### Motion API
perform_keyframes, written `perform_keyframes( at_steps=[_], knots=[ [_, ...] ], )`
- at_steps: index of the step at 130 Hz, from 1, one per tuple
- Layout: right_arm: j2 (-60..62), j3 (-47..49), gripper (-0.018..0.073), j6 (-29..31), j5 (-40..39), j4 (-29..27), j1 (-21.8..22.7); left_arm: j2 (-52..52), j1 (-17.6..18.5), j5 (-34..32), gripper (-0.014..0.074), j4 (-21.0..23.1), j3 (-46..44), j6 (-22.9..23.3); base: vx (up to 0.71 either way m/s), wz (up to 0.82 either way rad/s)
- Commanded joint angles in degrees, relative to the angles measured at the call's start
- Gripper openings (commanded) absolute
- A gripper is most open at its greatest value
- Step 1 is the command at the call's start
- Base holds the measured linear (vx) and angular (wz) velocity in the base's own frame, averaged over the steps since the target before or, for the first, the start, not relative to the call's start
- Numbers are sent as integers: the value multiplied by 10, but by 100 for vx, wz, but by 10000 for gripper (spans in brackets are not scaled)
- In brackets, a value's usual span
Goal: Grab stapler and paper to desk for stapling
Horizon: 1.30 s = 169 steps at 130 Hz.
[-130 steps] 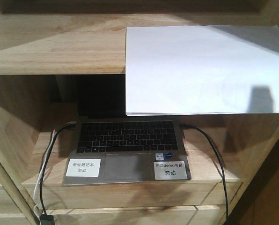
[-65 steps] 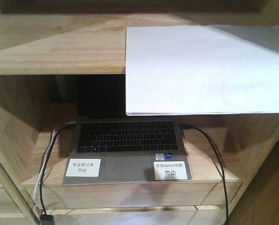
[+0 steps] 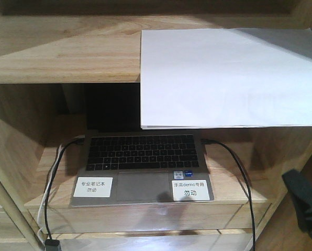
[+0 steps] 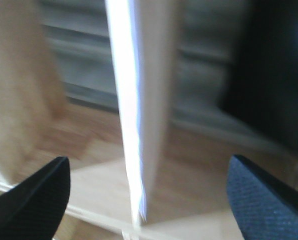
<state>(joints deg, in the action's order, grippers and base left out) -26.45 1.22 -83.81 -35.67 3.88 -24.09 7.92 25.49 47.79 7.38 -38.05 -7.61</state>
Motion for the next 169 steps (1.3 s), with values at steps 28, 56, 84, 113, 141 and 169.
perform_keyframes(
  at_steps=[28,56,84,113,141,169],
  knots=[
    [-191,1,594,67,-362,-49,1,9,2,-66,-6,8,-17,0,0,0],
    [-284,12,594,55,-415,-50,1,9,2,-66,-6,8,-17,0,0,0],
    [-284,55,594,69,-414,-61,1,9,2,-66,-6,8,-17,0,0,0],
    [-296,101,594,90,-414,-65,1,9,2,-66,-6,8,-17,0,0,0],
    [-339,147,594,88,-414,-68,1,9,2,-66,-6,8,-17,0,0,0],
    [-353,186,594,88,-414,-65,1,9,2,-66,-6,8,-17,0,0,0]
  ],
)
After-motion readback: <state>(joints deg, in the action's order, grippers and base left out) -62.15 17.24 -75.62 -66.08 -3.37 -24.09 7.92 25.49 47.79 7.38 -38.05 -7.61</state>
